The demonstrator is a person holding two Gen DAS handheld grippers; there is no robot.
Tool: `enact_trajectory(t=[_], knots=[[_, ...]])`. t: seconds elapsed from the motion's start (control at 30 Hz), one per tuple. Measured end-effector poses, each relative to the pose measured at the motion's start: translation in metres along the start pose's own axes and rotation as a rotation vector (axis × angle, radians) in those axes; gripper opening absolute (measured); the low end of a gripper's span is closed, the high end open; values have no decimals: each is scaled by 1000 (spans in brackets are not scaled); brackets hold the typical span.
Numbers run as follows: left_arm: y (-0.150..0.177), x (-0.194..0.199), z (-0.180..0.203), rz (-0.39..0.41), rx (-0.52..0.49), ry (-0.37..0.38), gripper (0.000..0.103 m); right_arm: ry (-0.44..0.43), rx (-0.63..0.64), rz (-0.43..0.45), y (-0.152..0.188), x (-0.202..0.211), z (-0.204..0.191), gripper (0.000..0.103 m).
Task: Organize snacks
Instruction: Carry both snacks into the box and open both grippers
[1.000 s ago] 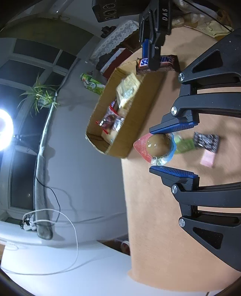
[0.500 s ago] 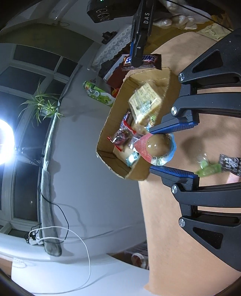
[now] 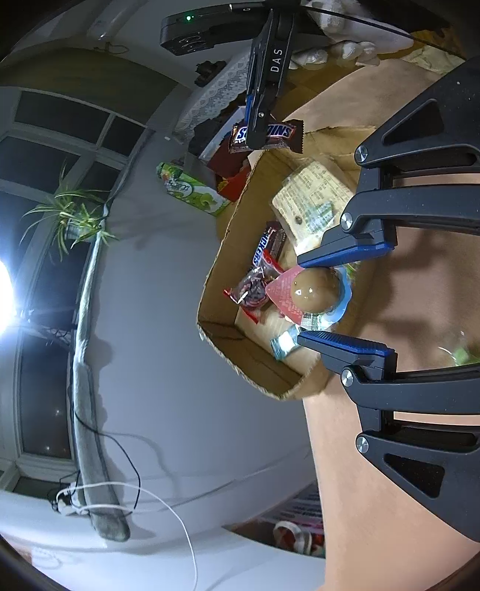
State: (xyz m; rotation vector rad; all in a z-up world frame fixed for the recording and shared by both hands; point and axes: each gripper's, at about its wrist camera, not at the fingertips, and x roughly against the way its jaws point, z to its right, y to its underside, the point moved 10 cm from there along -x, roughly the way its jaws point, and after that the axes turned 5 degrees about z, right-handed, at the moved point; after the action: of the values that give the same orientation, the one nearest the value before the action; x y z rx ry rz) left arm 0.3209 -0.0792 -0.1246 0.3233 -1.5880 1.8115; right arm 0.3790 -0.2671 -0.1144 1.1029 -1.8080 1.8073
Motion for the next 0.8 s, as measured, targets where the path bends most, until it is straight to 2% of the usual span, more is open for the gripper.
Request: enact_trajectory(t=[0.43, 0.8], knots=[[-6, -25, 12, -18, -23, -11, 33, -14, -14, -30, 6, -16, 11, 35], [-10, -26, 18, -17, -36, -19, 34, -21, -6, -27, 7, -14, 5, 37]])
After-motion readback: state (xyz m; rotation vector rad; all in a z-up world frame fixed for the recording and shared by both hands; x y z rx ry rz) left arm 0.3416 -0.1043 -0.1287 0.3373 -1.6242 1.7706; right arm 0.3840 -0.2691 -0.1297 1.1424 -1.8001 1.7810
